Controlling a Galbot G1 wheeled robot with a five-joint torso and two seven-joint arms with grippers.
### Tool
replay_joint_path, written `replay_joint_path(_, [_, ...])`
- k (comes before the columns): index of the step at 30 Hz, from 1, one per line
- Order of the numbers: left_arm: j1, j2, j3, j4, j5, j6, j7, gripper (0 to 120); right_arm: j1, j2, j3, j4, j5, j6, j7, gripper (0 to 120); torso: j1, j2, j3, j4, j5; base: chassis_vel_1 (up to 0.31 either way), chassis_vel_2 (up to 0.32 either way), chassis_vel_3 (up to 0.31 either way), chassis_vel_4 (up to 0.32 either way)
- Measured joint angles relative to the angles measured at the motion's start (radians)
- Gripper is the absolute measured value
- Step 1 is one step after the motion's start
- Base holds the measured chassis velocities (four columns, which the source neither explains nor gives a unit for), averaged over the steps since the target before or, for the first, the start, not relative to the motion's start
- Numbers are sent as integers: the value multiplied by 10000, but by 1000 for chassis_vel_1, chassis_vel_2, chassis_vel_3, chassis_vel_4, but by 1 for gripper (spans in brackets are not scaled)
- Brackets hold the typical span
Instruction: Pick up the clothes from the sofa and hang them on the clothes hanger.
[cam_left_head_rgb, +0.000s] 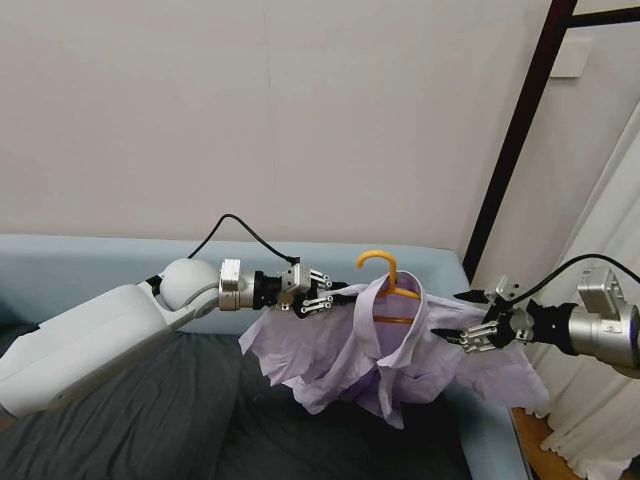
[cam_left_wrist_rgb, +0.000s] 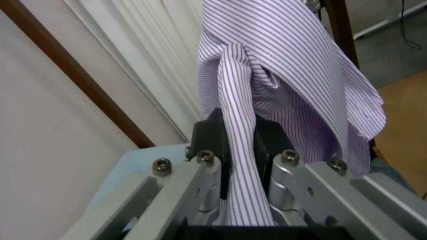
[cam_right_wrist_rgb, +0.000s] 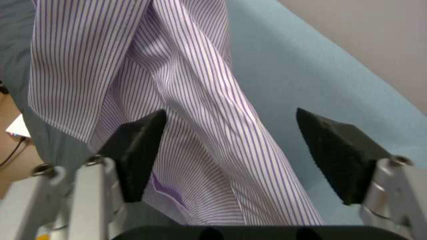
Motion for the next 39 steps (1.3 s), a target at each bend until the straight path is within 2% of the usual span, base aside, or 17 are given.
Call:
replay_joint_path(5, [-11,-11,43,-22,-3,0,7,8,-36,-3,-35,51,-14,14,-55,50,0,0,0,0,0,0,0,0,0])
replay_joint_path(6, [-11,-11,43,-22,-3,0,7,8,-36,-3,-35,51,-14,14,-55,50,0,0,0,0,0,0,0,0,0])
replay_joint_path(9, [-15,12,47,-96,-14,0,9,8,-100,-19,-79,144,-70,14,-88,36,0,0,0,0,0,0,0,0,0])
replay_joint_path(11, [-5,25,43,-106,-17,-1,9,8,-105,-14,-87,168,-71,13,-91,34,0,0,0,0,0,0,0,0,0])
replay_joint_path(14, [76,104,-3,-169,-17,-1,13,8,-115,1,-101,230,-72,12,-104,19,0,0,0,0,0,0,0,0,0])
replay_joint_path(18, [160,143,-97,-206,-20,0,-46,8,-122,17,-115,299,-76,10,-149,11,0,0,0,0,-1,0,0,0,0])
replay_joint_path(29, [258,305,-194,-341,172,13,-289,8,-135,92,-144,345,-304,141,-185,10,0,0,0,0,-1,0,0,0,0])
replay_joint_path(31, [261,339,-246,-333,287,29,-475,18,-135,128,-146,311,-376,175,-140,8,0,0,0,0,0,0,0,0,0])
replay_joint_path(33, [261,337,-280,-328,319,34,-579,20,-135,150,-146,306,-391,195,-109,8,0,0,0,0,-1,0,0,0,0])
replay_joint_path(37, [253,245,-543,-225,613,188,-1418,39,-102,355,-141,215,-488,289,235,8,0,0,0,-1,0,0,0,0,0])
replay_joint_path(39, [248,240,-566,-219,658,207,-1478,42,-94,391,-138,207,-483,292,282,8,0,0,0,-1,-1,0,0,0,0])
